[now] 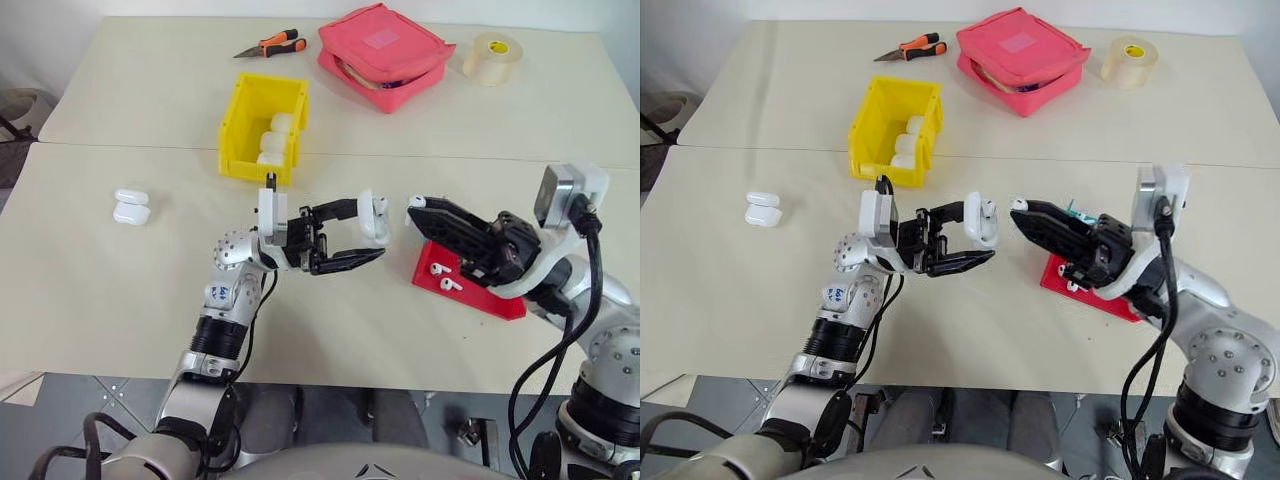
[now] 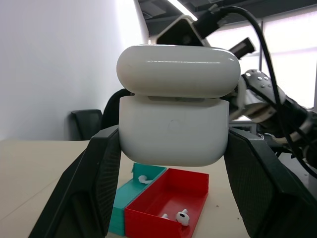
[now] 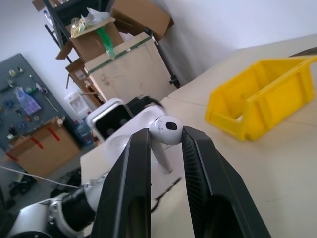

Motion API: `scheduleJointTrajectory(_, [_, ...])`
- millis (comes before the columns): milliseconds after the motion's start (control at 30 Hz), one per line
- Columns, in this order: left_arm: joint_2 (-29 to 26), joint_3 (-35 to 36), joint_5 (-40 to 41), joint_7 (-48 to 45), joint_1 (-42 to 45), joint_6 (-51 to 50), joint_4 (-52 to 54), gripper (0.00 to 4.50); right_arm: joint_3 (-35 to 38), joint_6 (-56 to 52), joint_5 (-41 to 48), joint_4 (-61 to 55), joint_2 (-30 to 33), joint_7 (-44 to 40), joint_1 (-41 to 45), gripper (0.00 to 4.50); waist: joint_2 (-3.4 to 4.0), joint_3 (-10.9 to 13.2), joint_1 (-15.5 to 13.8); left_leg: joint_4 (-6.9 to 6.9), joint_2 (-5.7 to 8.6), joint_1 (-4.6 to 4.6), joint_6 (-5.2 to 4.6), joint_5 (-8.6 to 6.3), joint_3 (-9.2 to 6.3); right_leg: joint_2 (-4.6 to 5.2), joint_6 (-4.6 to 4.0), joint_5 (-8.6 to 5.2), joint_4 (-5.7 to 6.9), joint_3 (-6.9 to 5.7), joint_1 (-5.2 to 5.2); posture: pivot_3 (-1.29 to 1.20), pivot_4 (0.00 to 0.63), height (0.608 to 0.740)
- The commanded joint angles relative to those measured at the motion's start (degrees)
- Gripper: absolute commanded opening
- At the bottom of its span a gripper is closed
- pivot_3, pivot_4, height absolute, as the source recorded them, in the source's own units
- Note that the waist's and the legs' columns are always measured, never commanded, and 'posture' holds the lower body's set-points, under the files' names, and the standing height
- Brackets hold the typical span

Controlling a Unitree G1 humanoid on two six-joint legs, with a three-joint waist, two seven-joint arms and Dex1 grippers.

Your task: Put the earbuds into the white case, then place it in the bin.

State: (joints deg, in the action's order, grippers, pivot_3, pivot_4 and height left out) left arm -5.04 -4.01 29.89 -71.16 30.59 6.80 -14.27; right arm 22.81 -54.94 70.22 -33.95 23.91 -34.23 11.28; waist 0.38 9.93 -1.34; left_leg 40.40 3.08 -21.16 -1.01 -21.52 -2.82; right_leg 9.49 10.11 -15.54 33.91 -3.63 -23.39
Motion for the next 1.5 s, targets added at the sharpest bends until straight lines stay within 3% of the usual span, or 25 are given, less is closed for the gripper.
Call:
scheduleJointTrajectory(33, [0.43,0.30,0.89,-0.05,0.79,0.00,0.87,2.76,-1.51,3.39,2.23,-2.47,-0.61,1.70,-1.37,0.53,0.00,0.00,0.02,0.00,0.01,0.00,-0.01,0.00,0.02,0.00,0.00,0.00,0.01,0.01,0.00,0.00,0.150,0.740])
scheduleJointTrajectory(700, [1.35,-0.22,0.43,-0.36,0.00,-0.10,1.28,2.76,-7.59,10.55,4.16,-1.94,1.98,2.88,-0.67,0.53,0.00,0.00,0.03,0.00,0.01,0.02,-0.03,0.01,0.05,0.00,0.00,0.00,0.01,0.04,0.01,0.00,0.150,0.740])
scheduleJointTrajectory(1500, [2.41,0.55,0.03,0.83,0.24,0.86,1.01,2.76,-13.66,16.56,-5.36,2.07,3.15,-2.04,-5.33,0.53,0.00,0.00,0.02,0.00,0.00,0.03,-0.03,0.01,0.07,-0.02,0.00,0.00,0.01,0.04,0.01,0.00,0.150,0.740])
